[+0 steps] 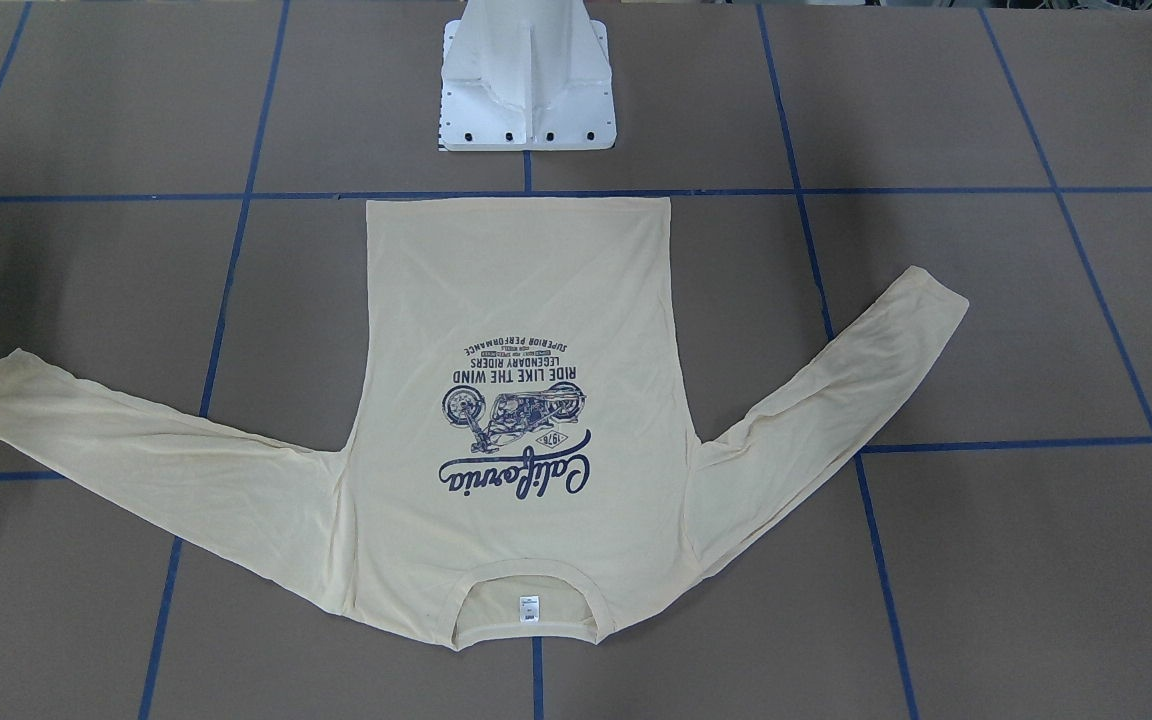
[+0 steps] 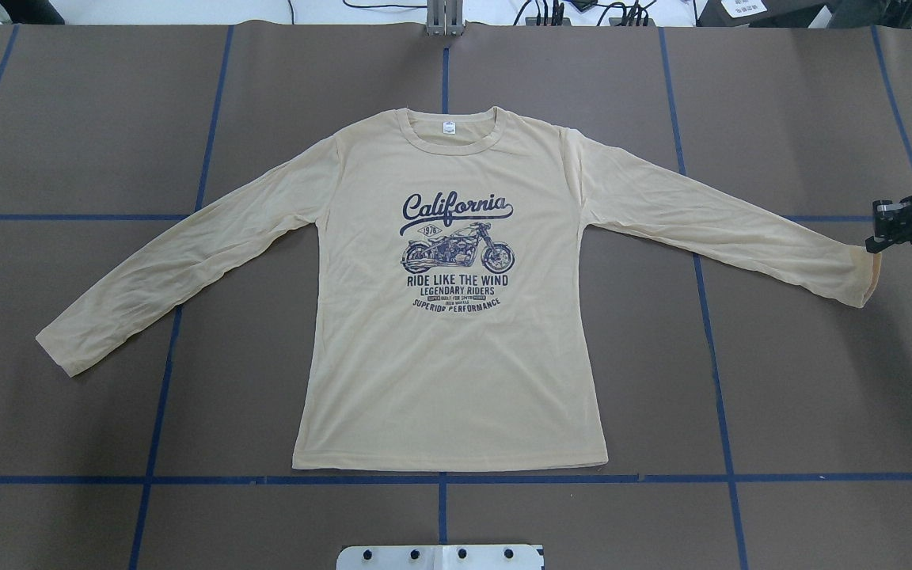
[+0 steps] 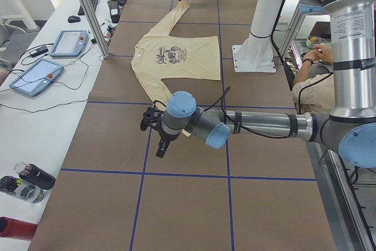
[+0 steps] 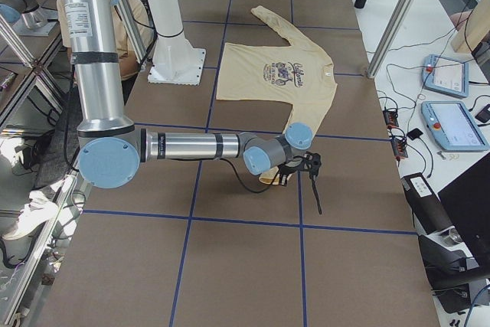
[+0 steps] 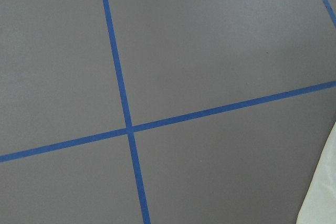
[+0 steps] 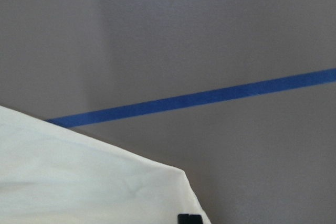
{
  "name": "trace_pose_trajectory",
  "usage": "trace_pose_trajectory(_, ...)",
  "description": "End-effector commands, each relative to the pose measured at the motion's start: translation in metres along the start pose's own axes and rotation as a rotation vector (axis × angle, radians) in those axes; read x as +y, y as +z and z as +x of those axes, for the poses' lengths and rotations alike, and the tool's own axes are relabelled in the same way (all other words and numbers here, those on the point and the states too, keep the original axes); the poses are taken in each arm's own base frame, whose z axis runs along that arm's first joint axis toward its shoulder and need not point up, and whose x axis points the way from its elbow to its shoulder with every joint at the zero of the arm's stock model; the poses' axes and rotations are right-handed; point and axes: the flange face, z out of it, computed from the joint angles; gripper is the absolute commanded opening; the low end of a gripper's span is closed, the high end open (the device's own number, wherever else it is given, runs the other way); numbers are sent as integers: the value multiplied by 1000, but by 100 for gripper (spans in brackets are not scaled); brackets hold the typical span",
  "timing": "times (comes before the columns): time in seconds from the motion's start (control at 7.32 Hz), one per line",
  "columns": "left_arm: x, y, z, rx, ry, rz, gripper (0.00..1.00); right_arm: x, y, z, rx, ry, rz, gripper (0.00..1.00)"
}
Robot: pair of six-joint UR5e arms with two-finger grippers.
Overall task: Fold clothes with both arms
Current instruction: 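Move the right gripper to the sleeve cuff nearest it and grasp it, then carry the grasped sleeve with the right gripper across the shirt toward the collar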
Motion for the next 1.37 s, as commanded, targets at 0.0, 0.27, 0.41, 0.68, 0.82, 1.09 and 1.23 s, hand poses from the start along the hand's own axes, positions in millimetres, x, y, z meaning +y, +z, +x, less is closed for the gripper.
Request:
trace_pose_trajectory(0.0, -3, -6, 6, 2, 11, 12, 100, 7, -45, -107, -70, 72, 39, 0)
trace_pose_trajectory(0.27, -4, -8, 8, 3, 17, 18, 100, 8, -46, -246, -137, 130, 32, 0)
trace_pose_trajectory(0.41, -5, -9, 9, 4, 18, 19, 100, 10, -55, -297, -166, 164, 57, 0)
trace_pose_trajectory(0.68, -6, -10, 11, 6, 22, 23, 100, 17, -61, -394, -204, 186, 98, 0)
trace_pose_trajectory(0.82, -6, -10, 11, 6, 22, 23, 100, 15, -69, -435, -224, 181, 119, 0)
trace_pose_trajectory(1.09, -6, -10, 11, 6, 22, 23, 100, 27, -91, -496, -270, 133, 176, 0)
trace_pose_trajectory(1.23, -6, -10, 11, 6, 22, 23, 100, 27, -105, -523, -295, 144, 203, 0)
